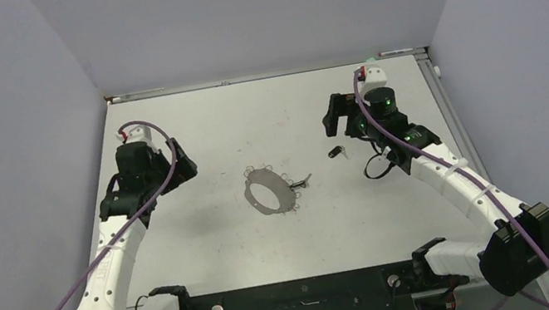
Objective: Put the keys on the keyring
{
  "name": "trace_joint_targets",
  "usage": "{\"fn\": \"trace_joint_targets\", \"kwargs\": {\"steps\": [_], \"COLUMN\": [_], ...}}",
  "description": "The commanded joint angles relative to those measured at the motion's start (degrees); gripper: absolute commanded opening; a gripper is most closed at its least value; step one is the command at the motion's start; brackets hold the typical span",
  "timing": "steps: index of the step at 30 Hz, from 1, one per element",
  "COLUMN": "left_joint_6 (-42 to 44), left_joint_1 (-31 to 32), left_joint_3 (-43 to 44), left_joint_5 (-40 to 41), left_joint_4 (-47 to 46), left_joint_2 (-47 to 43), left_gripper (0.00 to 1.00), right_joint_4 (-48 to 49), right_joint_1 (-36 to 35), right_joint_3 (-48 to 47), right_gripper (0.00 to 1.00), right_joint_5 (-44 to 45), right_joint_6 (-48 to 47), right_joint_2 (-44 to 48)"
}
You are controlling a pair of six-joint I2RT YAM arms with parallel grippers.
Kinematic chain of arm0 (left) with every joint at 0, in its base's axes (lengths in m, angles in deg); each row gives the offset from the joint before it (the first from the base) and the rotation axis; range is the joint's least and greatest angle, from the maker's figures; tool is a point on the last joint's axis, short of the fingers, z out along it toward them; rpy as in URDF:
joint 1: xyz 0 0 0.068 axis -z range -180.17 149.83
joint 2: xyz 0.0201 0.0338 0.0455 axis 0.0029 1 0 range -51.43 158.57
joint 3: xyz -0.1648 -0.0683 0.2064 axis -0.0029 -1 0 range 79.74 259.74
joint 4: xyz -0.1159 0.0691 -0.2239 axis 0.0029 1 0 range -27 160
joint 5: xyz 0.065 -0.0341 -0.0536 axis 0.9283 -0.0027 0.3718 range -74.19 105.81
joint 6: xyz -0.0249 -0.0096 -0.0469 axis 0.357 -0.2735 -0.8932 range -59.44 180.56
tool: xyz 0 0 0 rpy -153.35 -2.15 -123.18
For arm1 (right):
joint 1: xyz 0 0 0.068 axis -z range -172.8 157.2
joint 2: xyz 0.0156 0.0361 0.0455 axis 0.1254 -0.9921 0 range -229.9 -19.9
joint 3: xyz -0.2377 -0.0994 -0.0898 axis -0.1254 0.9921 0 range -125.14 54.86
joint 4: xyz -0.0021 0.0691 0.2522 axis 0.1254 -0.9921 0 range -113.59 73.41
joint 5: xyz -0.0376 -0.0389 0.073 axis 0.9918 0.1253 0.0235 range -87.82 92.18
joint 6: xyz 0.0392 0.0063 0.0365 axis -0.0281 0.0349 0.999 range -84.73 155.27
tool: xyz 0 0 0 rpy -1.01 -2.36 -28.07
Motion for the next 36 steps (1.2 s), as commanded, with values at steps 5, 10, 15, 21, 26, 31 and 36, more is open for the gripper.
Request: {"fn": "trace_joint_targets", "kwargs": {"steps": [5, 10, 15, 21, 26, 31, 36], "left_joint_6": [4.1, 3.0, 1.1, 2.5, 3.4, 4.0, 5.0], "left_joint_1": [4.0, 4.0, 4.0, 4.0, 3.9, 3.8, 3.6], "left_joint_3": [0.5, 0.2, -0.7, -0.8, -0.4, -0.5, -0.6], "left_joint_5": [2.9, 2.1, 2.7, 4.3, 5.0, 5.3, 0.8], "left_joint_4": [-2.2, -2.8, -3.6, -3.0, -1.6, -1.0, -2.6], "left_joint_2": [-3.0, -3.6, -3.3, -4.0, -3.8, -4.0, -4.3], "left_gripper": [0.96, 0.96, 0.96, 0.96, 0.96, 0.96, 1.00], "right_joint_4": [-9.4, -11.8, -12.9, -10.0, -8.9, -8.0, -8.9], "right_joint_1": [-6.4, -12.3, -24.2, -26.4, -28.4, -29.1, -30.7], "right_joint_3": [-2.4, -3.6, -4.1, -2.9, -1.6, -1.3, -2.4], "right_gripper": [0.96, 0.92, 0.92, 0.91, 0.88, 0.81, 0.64], "right_joint_5": [-1.1, -1.2, 5.2, 1.8, -5.3, -10.8, -13.3], "right_joint_6": [-5.7, -7.6, -10.8, -10.0, -12.0, -12.9, -14.7], "right_joint_2": [2.6, -0.2, -1.7, -2.6, -6.0, -9.5, -14.5]}}
